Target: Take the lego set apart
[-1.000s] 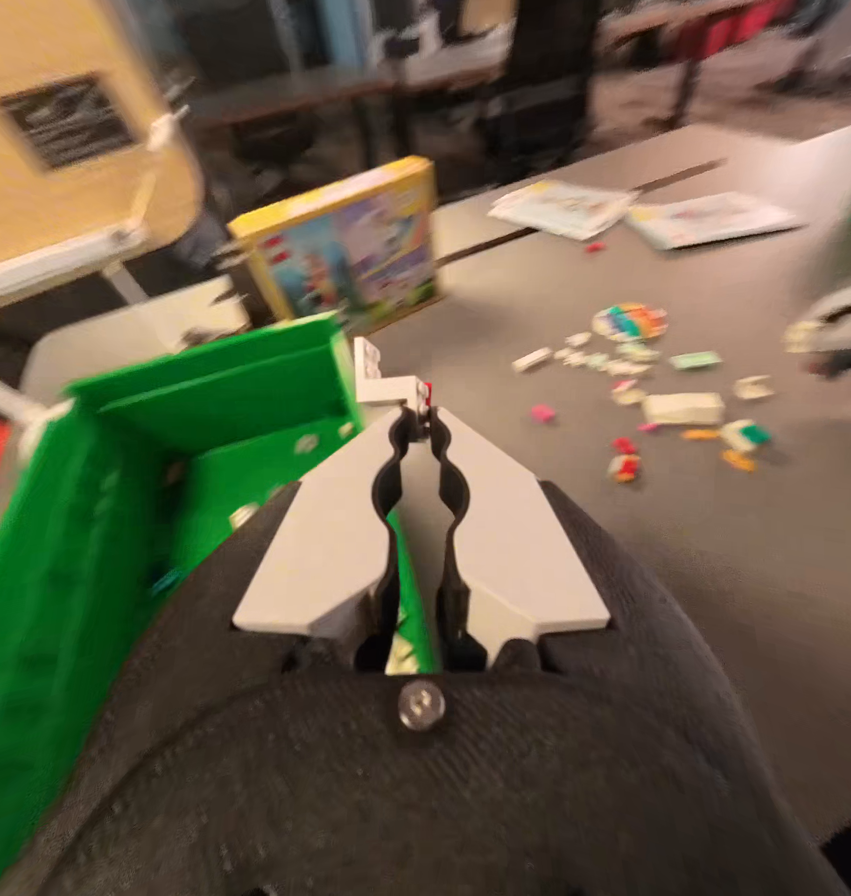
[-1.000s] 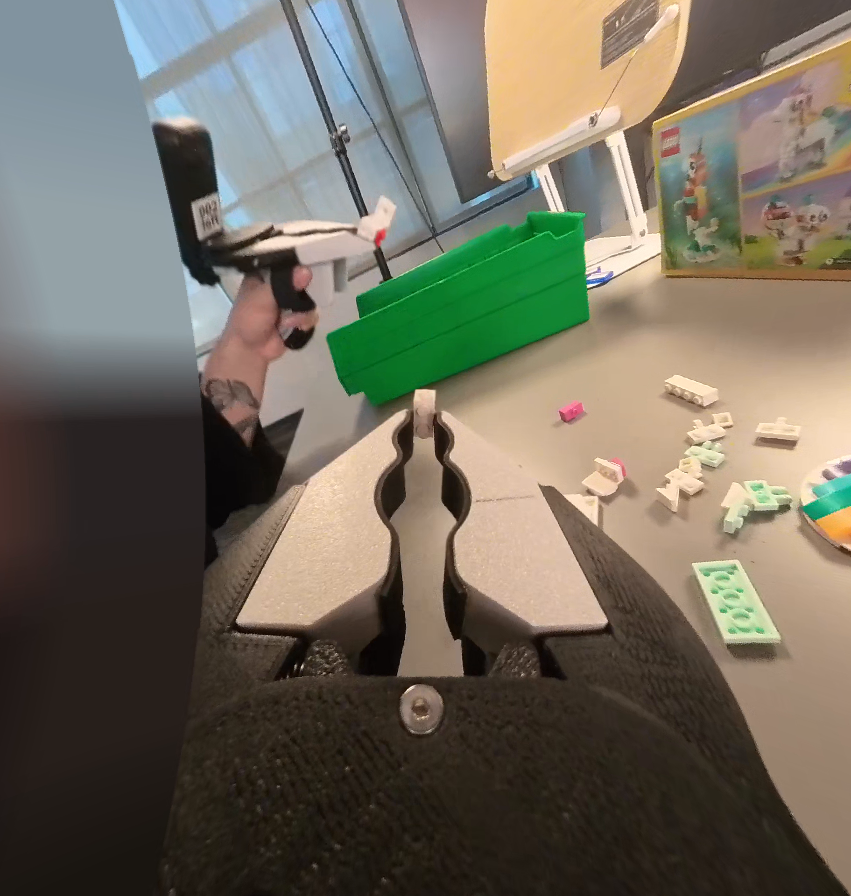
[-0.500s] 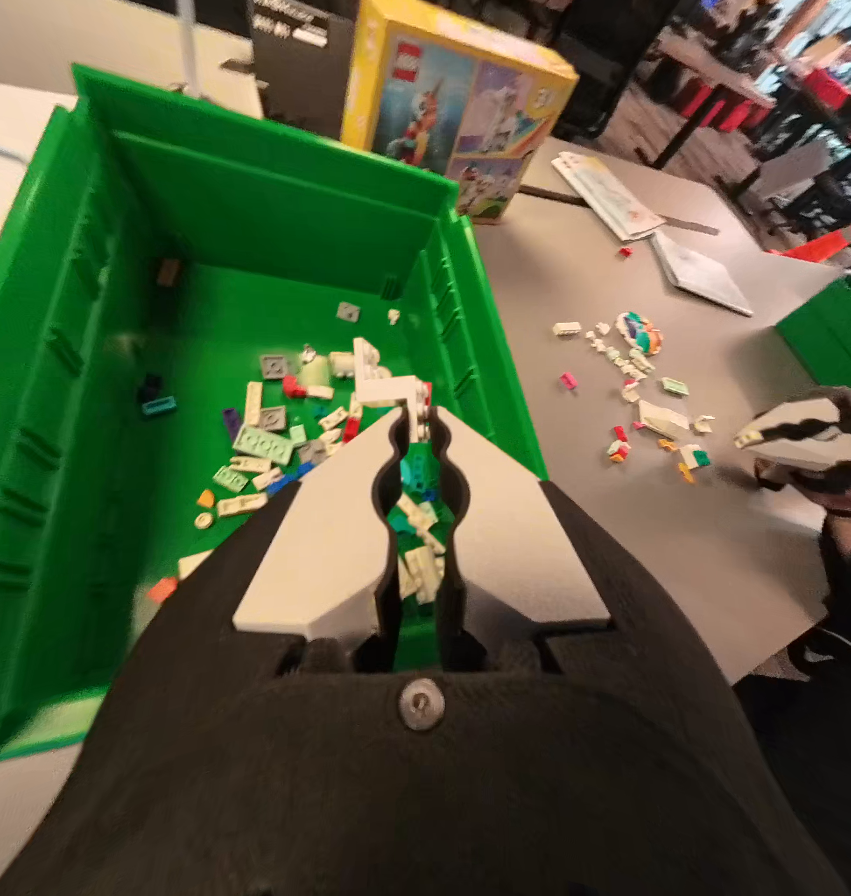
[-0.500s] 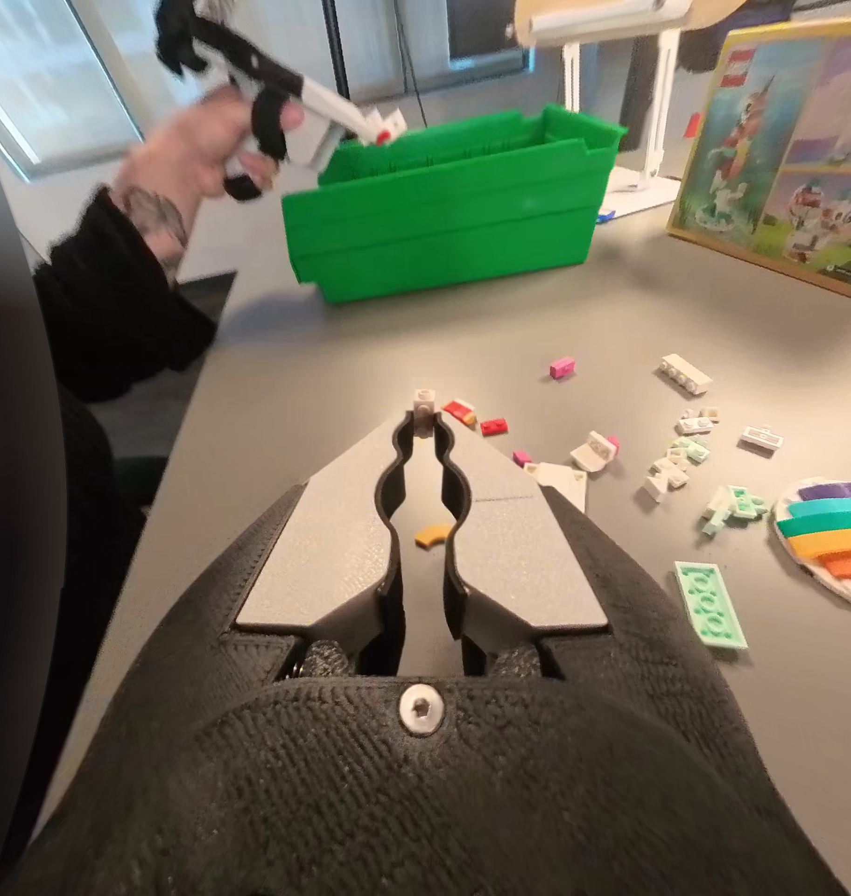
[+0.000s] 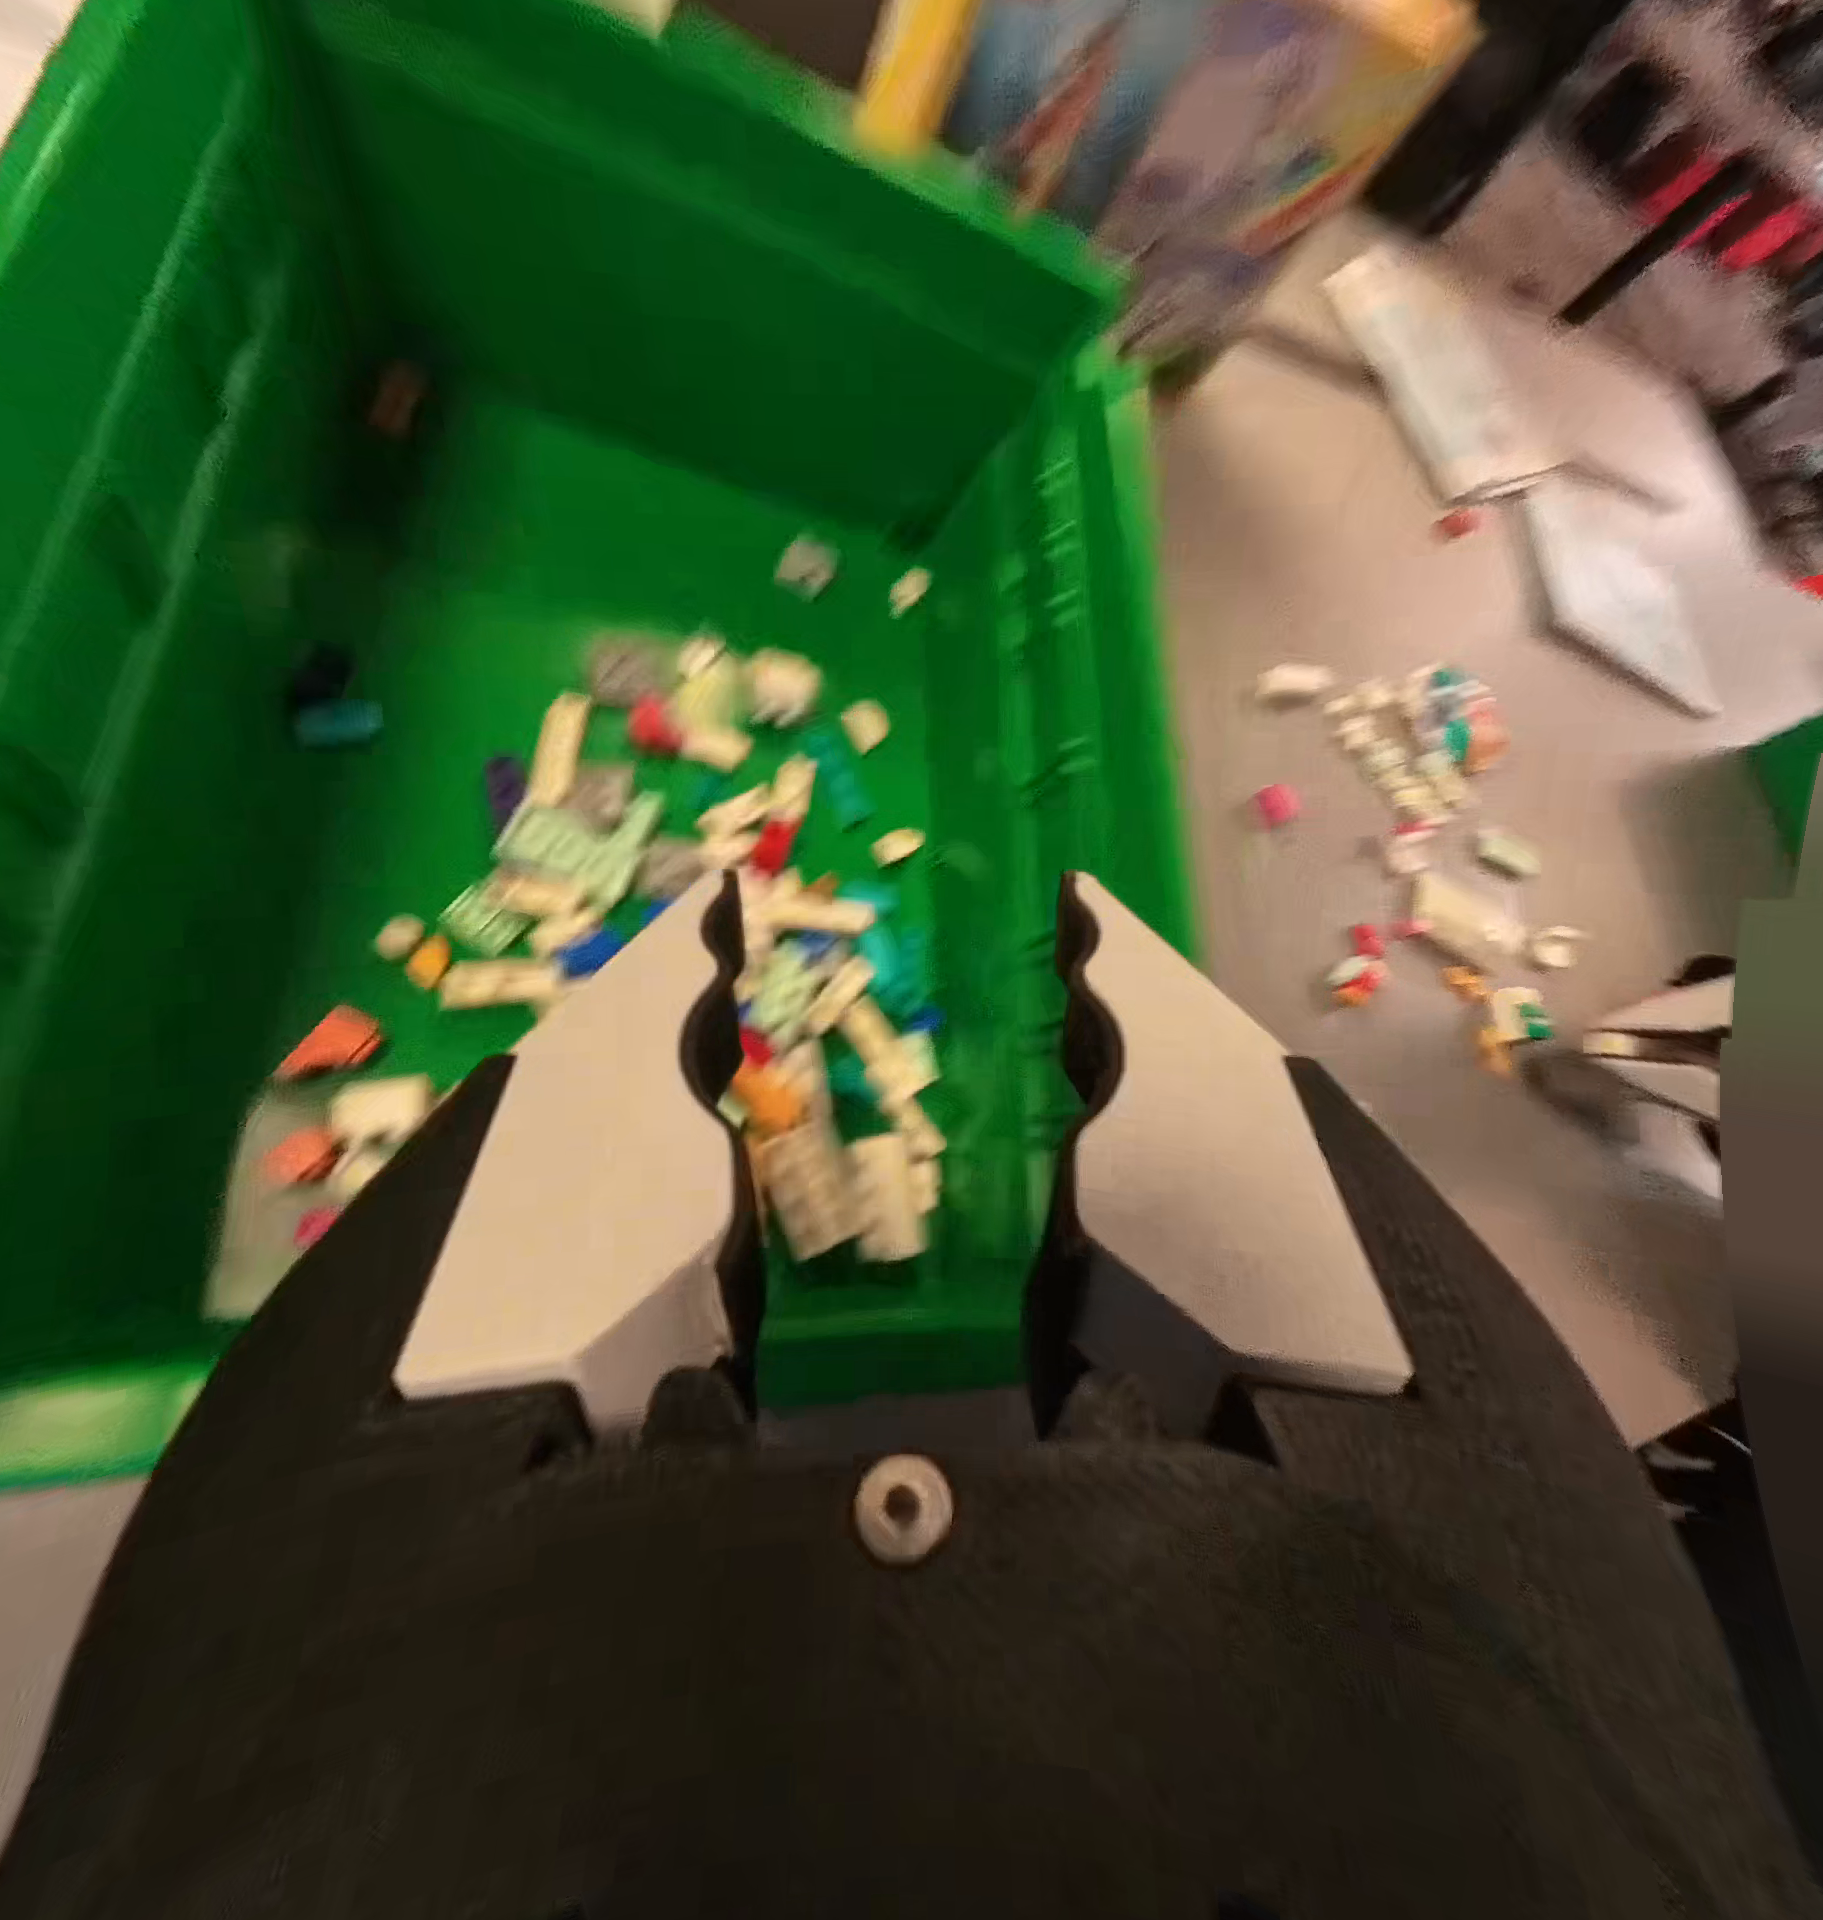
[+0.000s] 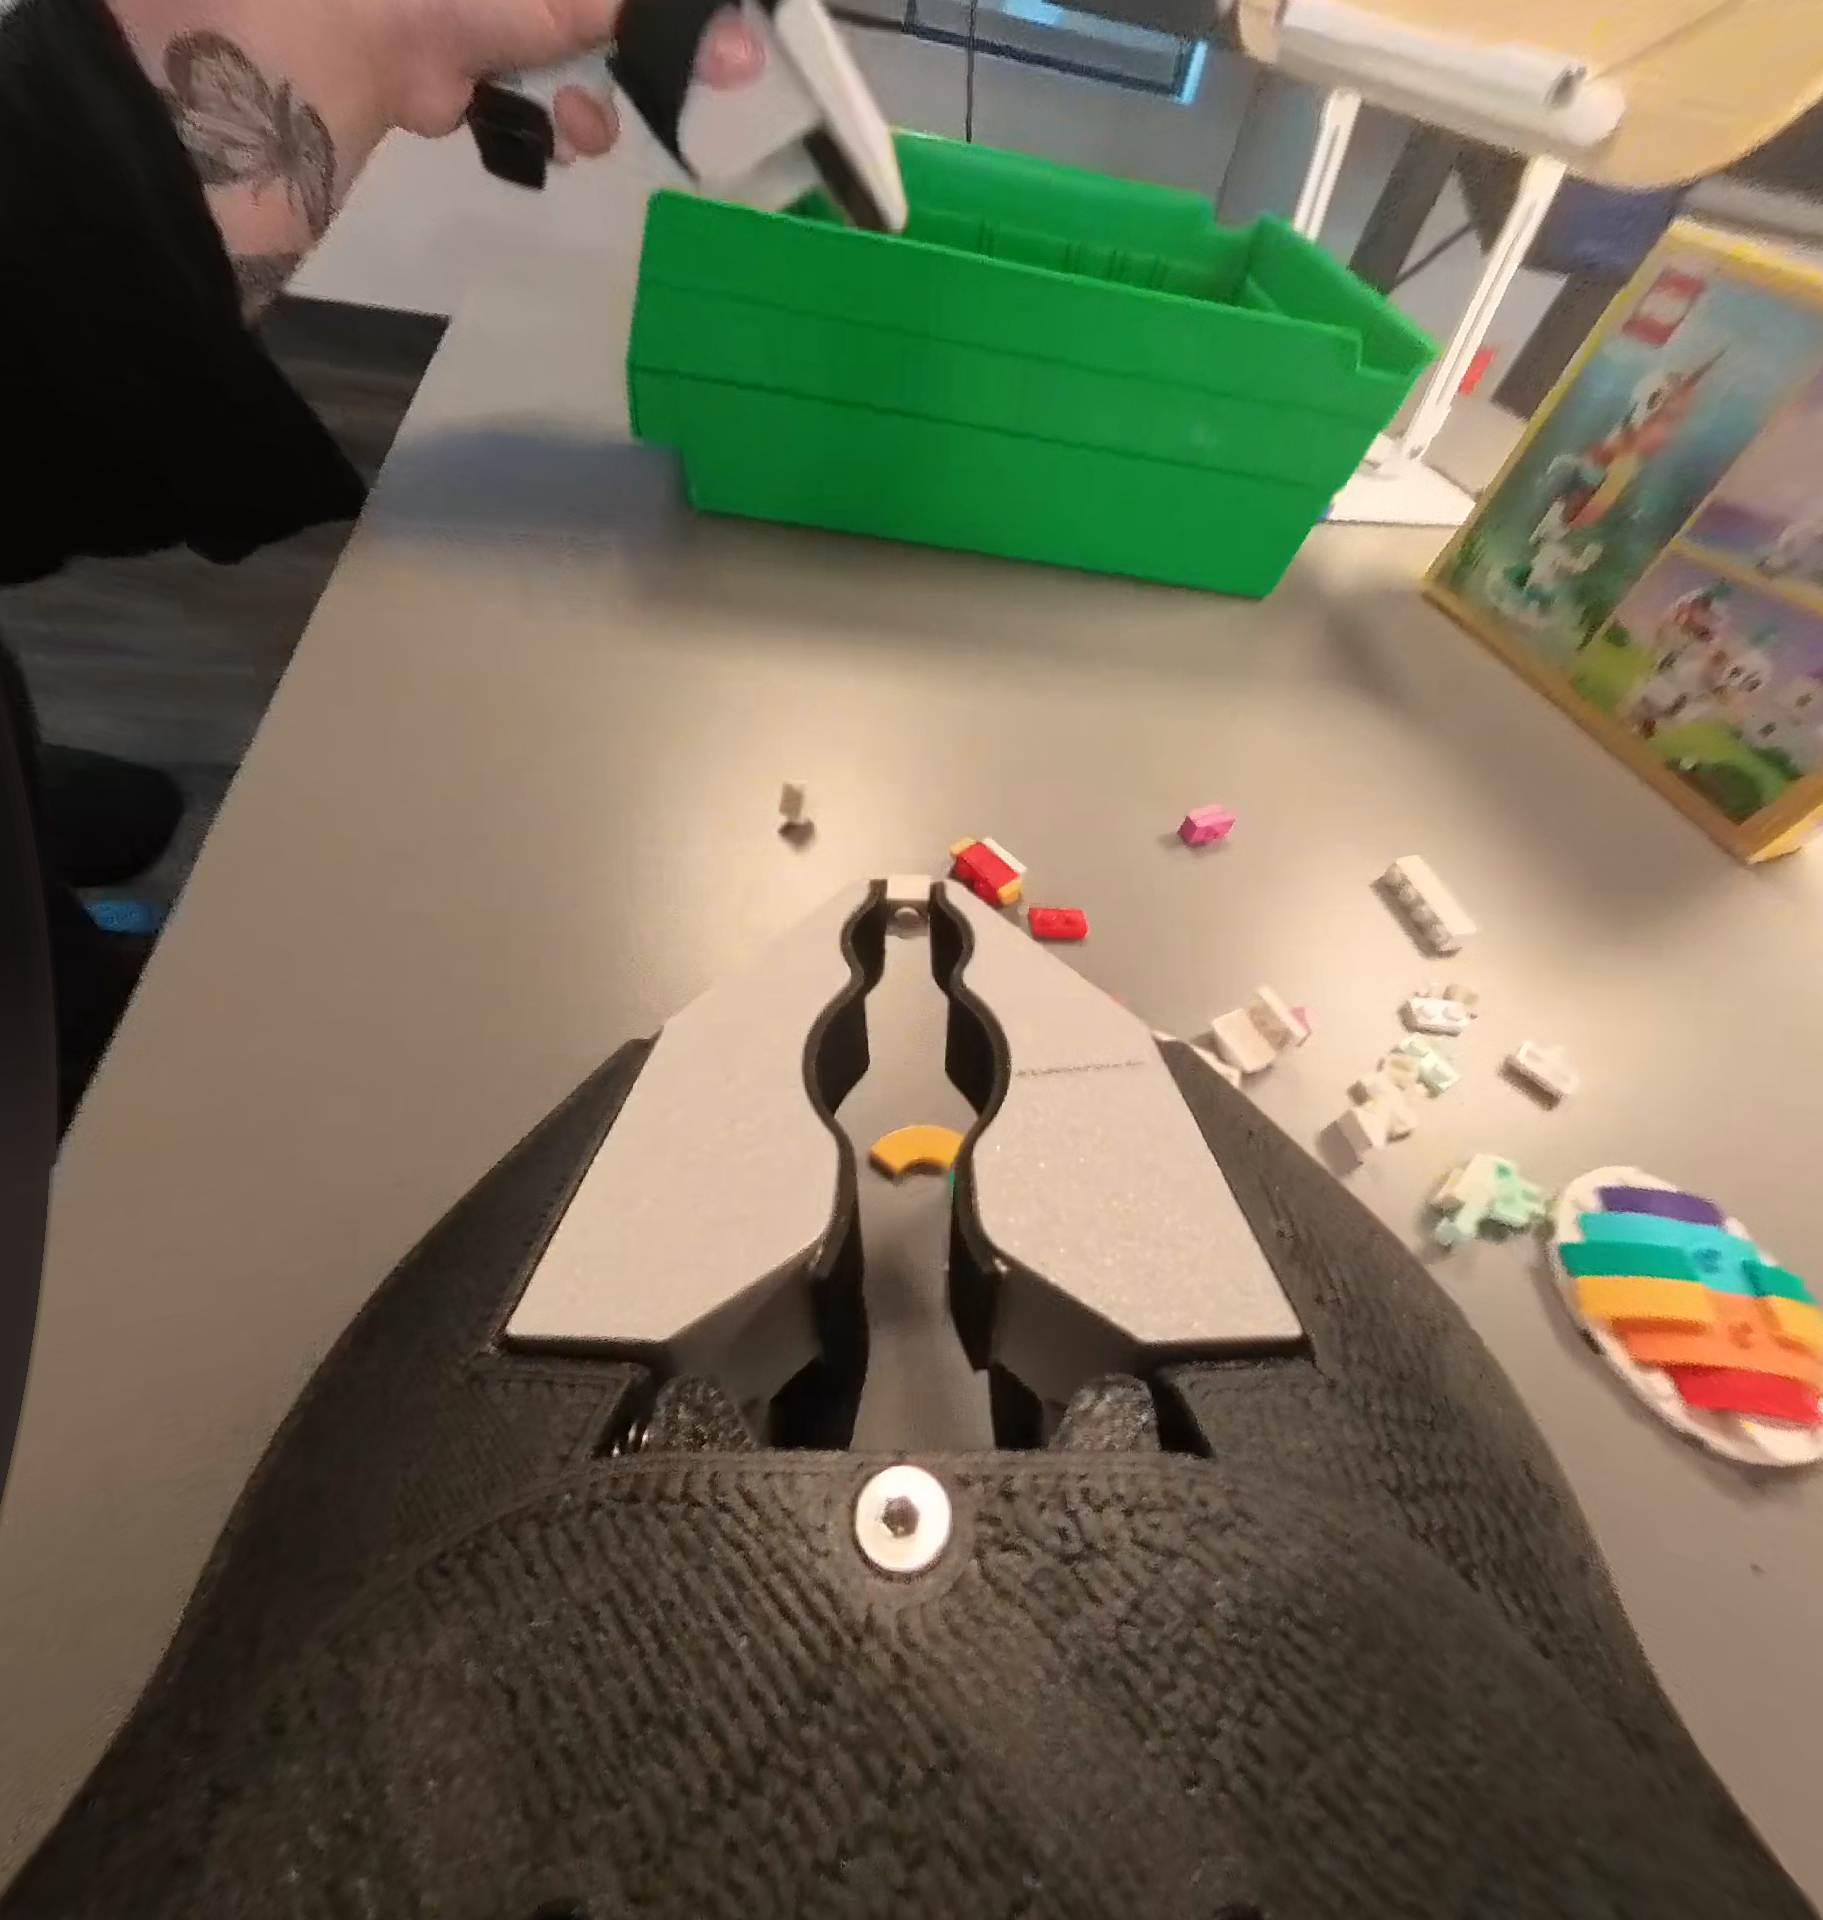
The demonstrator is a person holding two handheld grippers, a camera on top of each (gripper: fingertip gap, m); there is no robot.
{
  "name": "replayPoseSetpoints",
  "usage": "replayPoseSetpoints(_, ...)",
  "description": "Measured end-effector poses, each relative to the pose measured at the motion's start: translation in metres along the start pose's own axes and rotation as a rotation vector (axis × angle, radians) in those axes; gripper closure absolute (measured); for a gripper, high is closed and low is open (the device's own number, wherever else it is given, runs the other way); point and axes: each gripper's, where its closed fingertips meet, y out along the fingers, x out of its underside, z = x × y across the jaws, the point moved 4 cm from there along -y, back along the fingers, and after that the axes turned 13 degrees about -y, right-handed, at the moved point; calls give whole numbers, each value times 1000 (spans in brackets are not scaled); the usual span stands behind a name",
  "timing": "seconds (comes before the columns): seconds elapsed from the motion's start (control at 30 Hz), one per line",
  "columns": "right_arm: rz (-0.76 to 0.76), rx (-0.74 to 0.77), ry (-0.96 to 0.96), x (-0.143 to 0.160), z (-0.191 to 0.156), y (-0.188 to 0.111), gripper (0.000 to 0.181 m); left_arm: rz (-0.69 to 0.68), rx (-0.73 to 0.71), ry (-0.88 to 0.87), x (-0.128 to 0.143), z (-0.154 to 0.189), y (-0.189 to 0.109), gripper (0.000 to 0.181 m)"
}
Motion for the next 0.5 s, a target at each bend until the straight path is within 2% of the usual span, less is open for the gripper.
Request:
replayPoseSetpoints(0.03, -12, 9, -33, 1, -1, 2, 175, 60, 55, 60, -2, 21, -5, 123)
replayPoseSetpoints(0.1, -55, 4, -81, 4, -6, 6, 175, 134, 128, 204, 3, 62, -12, 124)
replayPoseSetpoints(0.17, -84, -1, -115, 6, -8, 9, 175, 127, 240, 321, 20, 103, -12, 128)
replayPoseSetpoints(0.27, -112, 10, -161, 9, -10, 10, 175, -61, 445, 413, 67, 150, 2, 136)
replayPoseSetpoints(0.33, -138, 10, -194, 13, -11, 11, 175, -228, 421, 464, 101, 154, 24, 140)
replayPoseSetpoints(0.37, -149, 9, -209, 14, -12, 12, 175, -296, 359, 494, 116, 148, 38, 143)
replayPoseSetpoints(0.43, -165, 7, -233, 16, -13, 13, 175, -393, 244, 534, 138, 132, 60, 144)
replayPoseSetpoints(0.5, -174, 5, -248, 16, -15, 14, 175, -429, 187, 538, 150, 122, 72, 144)
